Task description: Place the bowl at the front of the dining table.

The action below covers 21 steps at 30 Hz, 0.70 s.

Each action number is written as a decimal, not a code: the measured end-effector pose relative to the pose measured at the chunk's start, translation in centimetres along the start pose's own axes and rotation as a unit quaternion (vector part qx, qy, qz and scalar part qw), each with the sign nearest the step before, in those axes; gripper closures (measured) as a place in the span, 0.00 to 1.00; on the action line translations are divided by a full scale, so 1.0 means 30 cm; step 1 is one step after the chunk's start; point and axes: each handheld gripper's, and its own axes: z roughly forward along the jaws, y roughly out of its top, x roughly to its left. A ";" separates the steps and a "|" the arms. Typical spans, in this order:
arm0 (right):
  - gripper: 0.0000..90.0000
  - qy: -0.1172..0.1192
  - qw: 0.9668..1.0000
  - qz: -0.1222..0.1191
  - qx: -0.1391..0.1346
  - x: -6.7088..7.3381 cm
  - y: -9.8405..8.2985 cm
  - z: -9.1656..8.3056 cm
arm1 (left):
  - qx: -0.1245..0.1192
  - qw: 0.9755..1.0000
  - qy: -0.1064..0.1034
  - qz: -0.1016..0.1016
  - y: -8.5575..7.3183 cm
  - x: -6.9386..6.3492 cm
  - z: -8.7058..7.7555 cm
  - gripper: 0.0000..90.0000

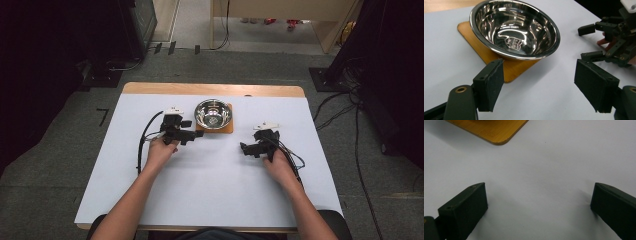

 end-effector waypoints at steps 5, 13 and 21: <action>0.00 0.000 1.000 0.000 0.000 0.000 0.000 0.000 | 0.013 1.000 0.002 0.019 -0.014 -0.013 0.024 0.27; 0.00 0.000 1.000 0.000 -0.001 0.000 0.000 0.000 | 0.024 0.999 0.009 0.040 -0.030 -0.017 0.060 0.26; 0.00 0.000 1.000 0.000 -0.001 0.000 0.000 0.000 | 0.045 0.998 0.005 0.050 -0.048 -0.015 0.085 0.26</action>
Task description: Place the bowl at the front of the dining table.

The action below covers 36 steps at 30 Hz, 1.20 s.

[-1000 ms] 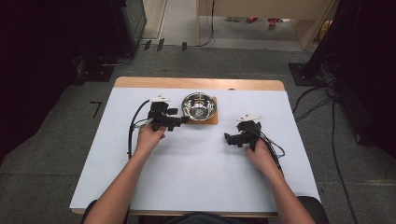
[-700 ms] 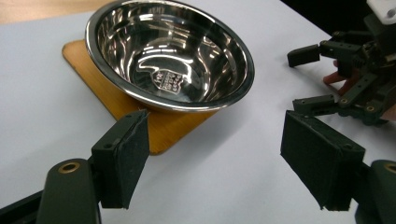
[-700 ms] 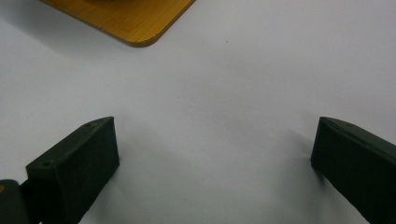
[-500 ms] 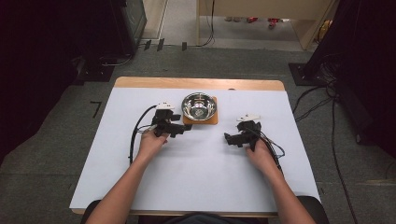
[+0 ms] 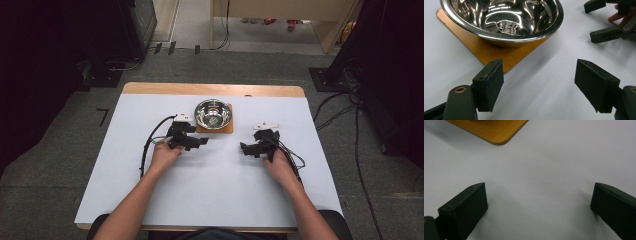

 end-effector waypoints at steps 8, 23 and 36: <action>0.00 0.000 1.000 0.000 0.000 0.000 0.000 0.000 | -0.001 1.000 -0.009 0.002 -0.016 0.009 0.016 0.26; 0.00 0.000 1.000 0.000 0.001 0.000 0.000 0.000 | 0.017 1.000 0.001 0.014 -0.033 0.013 0.040 0.26; 0.00 0.000 1.000 0.000 0.001 0.000 0.000 0.000 | 0.008 1.000 0.000 0.029 -0.046 0.002 0.050 0.18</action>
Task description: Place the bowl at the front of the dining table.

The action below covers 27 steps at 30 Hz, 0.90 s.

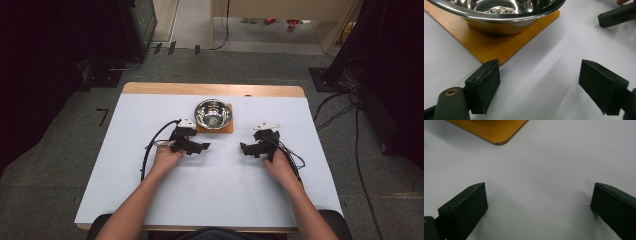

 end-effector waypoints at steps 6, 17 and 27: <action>0.00 0.000 1.000 0.000 0.000 0.000 0.000 0.000 | 0.003 1.000 0.007 0.007 0.000 -0.006 0.002 0.18; 0.00 0.000 1.000 0.000 0.000 0.000 0.000 0.000 | 0.027 0.996 0.054 0.063 0.001 -0.053 0.021 0.15; 0.00 0.000 1.000 0.000 0.000 0.000 0.000 0.000 | 0.027 0.996 0.055 0.064 0.001 -0.054 0.021 0.15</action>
